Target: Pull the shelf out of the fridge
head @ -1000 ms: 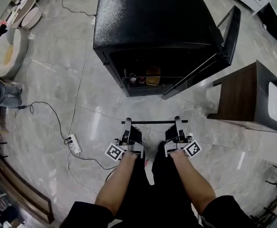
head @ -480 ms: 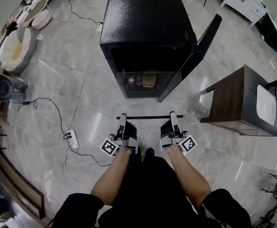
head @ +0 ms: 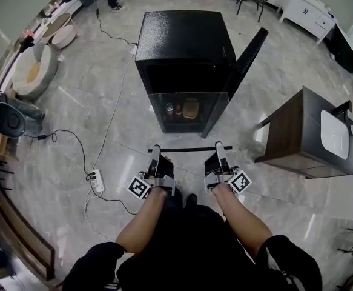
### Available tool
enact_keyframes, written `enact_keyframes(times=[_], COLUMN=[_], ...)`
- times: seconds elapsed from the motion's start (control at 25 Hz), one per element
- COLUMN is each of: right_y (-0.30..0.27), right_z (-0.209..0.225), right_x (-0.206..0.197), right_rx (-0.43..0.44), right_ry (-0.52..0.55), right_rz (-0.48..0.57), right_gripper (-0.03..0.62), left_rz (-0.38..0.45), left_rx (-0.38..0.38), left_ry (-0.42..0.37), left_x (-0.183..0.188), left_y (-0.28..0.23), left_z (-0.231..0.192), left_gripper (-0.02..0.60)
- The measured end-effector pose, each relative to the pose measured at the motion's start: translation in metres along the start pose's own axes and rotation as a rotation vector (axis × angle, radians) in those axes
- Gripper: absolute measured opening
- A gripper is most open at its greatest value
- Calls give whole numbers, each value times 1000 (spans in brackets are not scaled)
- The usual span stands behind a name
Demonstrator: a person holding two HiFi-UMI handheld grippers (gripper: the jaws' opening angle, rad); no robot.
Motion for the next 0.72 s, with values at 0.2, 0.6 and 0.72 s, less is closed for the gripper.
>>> enact_keyframes(times=[0.2,0.6,0.72], right_y=[17,57,72], right_z=[-22,-58,-67], right_x=[-4,-16,-23], right_rx=[11,33,31], right_ry=[-11,-12,-8], right_rz=[0,-29,-33], right_gripper=[40,40,40], left_rz=[0,1,-18], left_rx=[-4,-6,-6], left_ry=[-4,-7,0], left_x=[-5,-16,-16], left_y=[16,64,79], left_z=[26,64,72], left_gripper=[34,34,34])
Point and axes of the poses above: the fingertips, and each gripper's own axes: y backward along the fingers, z to its right, x out of its top, the point moved 7 cm from there along y, backward along the fingers
